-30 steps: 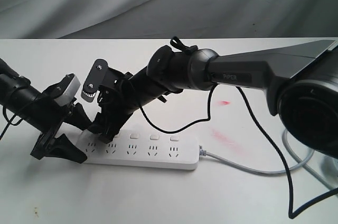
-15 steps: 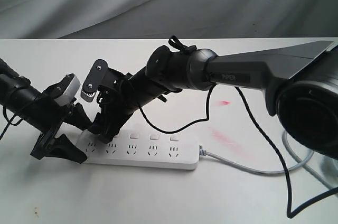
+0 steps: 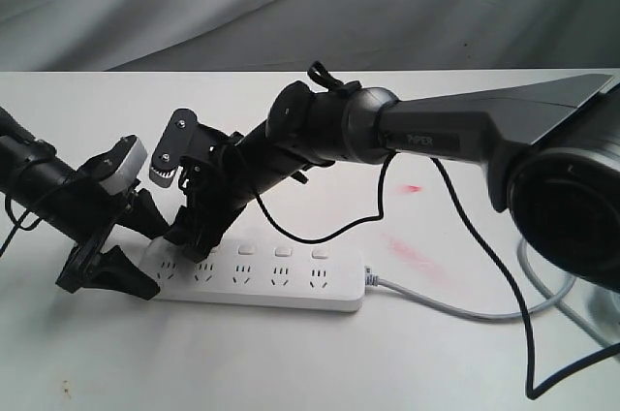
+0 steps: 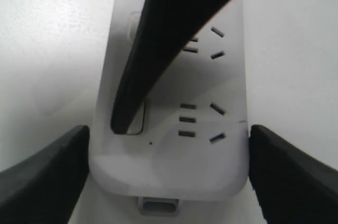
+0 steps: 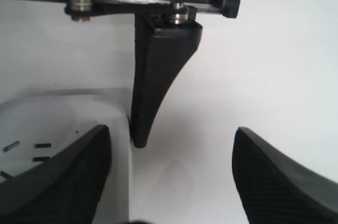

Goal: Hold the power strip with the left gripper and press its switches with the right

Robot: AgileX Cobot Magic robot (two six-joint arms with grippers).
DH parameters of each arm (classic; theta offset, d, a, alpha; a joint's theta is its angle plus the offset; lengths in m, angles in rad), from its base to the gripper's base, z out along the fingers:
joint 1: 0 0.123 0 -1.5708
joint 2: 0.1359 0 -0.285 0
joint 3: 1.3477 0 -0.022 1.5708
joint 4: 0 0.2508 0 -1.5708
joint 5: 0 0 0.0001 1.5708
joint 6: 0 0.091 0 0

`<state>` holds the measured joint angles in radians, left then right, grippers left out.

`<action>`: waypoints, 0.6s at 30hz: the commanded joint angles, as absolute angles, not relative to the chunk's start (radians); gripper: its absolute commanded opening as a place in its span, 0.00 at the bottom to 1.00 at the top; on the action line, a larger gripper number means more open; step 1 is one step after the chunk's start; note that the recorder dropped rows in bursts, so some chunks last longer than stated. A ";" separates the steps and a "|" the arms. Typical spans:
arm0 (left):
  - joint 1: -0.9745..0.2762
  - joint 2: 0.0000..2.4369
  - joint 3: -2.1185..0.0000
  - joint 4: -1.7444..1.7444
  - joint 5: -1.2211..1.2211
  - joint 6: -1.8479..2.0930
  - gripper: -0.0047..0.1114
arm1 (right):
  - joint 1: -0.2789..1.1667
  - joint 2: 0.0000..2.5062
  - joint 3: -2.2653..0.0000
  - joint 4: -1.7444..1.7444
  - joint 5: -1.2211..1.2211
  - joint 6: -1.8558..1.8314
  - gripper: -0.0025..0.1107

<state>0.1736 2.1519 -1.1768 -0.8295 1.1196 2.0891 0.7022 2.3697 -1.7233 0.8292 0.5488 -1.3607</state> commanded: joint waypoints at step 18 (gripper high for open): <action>0.170 2.151 -1.179 -0.811 1.098 2.093 0.39 | 0.690 2.266 -1.707 0.801 0.667 -1.389 0.57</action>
